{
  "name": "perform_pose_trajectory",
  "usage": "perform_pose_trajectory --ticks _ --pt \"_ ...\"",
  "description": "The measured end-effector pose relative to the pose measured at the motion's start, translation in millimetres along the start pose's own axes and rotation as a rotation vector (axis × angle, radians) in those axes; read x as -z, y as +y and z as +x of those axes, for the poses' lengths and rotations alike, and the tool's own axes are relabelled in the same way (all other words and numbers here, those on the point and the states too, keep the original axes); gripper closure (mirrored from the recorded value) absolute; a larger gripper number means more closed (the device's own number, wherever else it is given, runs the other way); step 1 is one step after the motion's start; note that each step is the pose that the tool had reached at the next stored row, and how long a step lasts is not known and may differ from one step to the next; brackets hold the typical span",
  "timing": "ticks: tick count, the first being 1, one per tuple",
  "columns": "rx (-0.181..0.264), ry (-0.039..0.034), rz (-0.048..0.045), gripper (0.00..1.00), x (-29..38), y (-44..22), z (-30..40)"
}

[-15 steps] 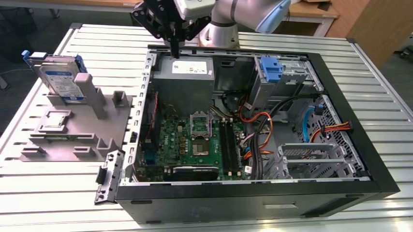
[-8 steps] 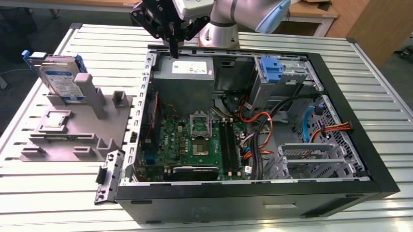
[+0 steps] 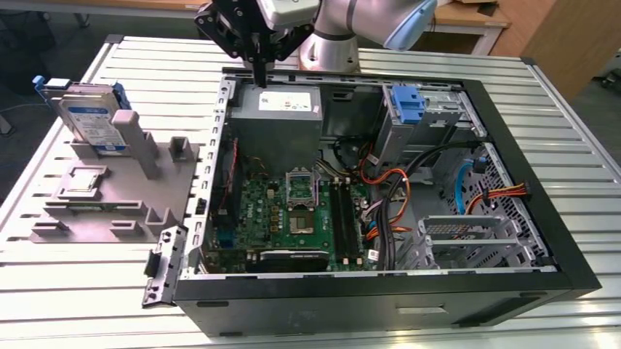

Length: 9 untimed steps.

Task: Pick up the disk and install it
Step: 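Reach for the disk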

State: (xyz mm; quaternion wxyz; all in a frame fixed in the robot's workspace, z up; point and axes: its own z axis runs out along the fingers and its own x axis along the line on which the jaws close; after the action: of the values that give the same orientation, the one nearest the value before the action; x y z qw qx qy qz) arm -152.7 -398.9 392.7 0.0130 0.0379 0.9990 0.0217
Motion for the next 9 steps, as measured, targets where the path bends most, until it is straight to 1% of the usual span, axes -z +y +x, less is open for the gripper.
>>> perform_pose_trajectory --ticks 9 --pt "0.0 0.0 0.0 0.9 0.0 -0.1 1.8"
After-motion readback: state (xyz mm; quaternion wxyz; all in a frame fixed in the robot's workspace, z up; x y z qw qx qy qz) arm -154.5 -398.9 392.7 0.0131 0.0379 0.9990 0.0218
